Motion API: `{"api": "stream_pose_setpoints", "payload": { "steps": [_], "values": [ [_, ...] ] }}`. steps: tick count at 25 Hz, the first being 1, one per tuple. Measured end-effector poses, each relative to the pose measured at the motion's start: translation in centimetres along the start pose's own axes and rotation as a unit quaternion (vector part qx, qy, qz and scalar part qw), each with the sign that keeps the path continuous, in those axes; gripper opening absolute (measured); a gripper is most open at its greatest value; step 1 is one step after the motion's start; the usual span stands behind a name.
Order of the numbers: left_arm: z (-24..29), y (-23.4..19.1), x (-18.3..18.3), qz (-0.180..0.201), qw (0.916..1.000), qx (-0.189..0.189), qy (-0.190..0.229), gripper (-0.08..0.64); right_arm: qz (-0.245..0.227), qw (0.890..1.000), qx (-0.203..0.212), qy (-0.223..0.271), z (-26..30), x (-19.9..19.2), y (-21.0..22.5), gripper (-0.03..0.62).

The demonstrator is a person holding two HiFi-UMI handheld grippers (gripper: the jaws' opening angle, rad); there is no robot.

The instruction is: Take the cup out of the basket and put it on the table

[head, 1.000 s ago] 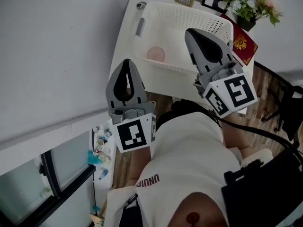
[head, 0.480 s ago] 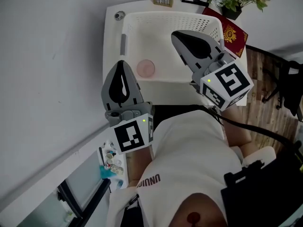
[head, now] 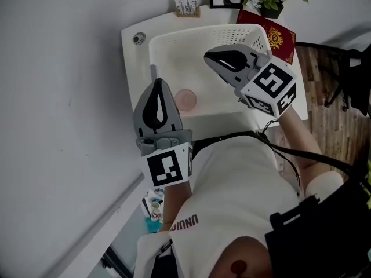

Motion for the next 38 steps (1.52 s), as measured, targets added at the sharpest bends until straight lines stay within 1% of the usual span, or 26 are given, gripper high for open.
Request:
{"api": "stream_pose_setpoints", "payload": {
  "steps": [3, 4, 6, 7, 10, 11, 13, 17, 20, 22, 25, 30, 35, 38],
  "values": [
    [0.8, -0.1, -0.7, -0.004, 0.9996, -0.026, -0.006, 0.012, -0.019, 0.999, 0.013, -0.04, 1.6, -1.1, 0.1, 0.021],
    [1.1, -0.2, -1.0, -0.012, 0.9993, -0.034, -0.01, 0.012, -0.03, 0.998, 0.018, -0.055, 2.1, -1.5, 0.0, 0.021],
    [1.6, -0.2, -1.5, -0.039, 0.9979, -0.045, -0.024, 0.012, -0.054, 0.994, 0.035, -0.085, 3.2, -2.2, -0.3, 0.021],
    [1.8, -0.3, -1.6, -0.045, 0.9974, -0.049, -0.028, 0.012, -0.065, 0.992, 0.046, -0.098, 3.7, -2.6, -0.5, 0.021],
    [2.4, -1.0, -1.9, -0.021, 0.9975, -0.065, -0.021, 0.012, -0.094, 0.984, 0.082, -0.126, 5.0, -3.4, -1.3, 0.026],
    [2.5, -1.1, -2.0, -0.027, 0.9971, -0.067, -0.024, 0.012, -0.1, 0.981, 0.094, -0.135, 5.4, -3.7, -1.6, 0.04],
    [2.8, -1.2, -2.2, -0.05, 0.9958, -0.068, -0.036, 0.012, -0.109, 0.974, 0.122, -0.157, 6.1, -4.7, -2.1, 0.126],
    [3.3, -1.4, -2.8, -0.055, 0.9944, -0.079, -0.043, 0.012, -0.136, 0.956, 0.164, -0.204, 7.4, -7.0, -2.8, 0.176],
    [3.7, -1.3, -3.1, -0.058, 0.9927, -0.093, -0.049, 0.012, -0.162, 0.936, 0.201, -0.238, 7.8, -8.7, -3.5, 0.228],
    [3.9, -1.3, -3.5, -0.06, 0.9915, -0.102, -0.055, 0.012, -0.188, 0.923, 0.218, -0.255, 8.1, -9.7, -3.9, 0.241],
    [4.3, -1.3, -4.0, -0.059, 0.9896, -0.117, -0.06, 0.012, -0.224, 0.907, 0.233, -0.272, 8.7, -10.9, -4.3, 0.26],
    [4.7, -1.1, -4.7, -0.07, 0.9865, -0.133, -0.065, 0.012, -0.256, 0.884, 0.263, -0.29, 9.4, -12.5, -5.1, 0.287],
    [5.2, -1.4, -4.7, -0.082, 0.9841, -0.151, -0.046, 0.012, -0.309, 0.853, 0.283, -0.311, 10.2, -14.0, -6.0, 0.329],
    [5.4, -1.6, -4.7, -0.083, 0.984, -0.153, -0.038, 0.012, -0.329, 0.841, 0.286, -0.32, 10.7, -14.8, -6.3, 0.341]
  ]
}}
Point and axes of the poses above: the fingertips, and each gripper's own axes: z forward along the fingers, y to its right, x out of its top, the point moved 4 cm from there along -z, backward along the fingers, and after that the axes turned 5 degrees about -y, right-handed, at the moved point
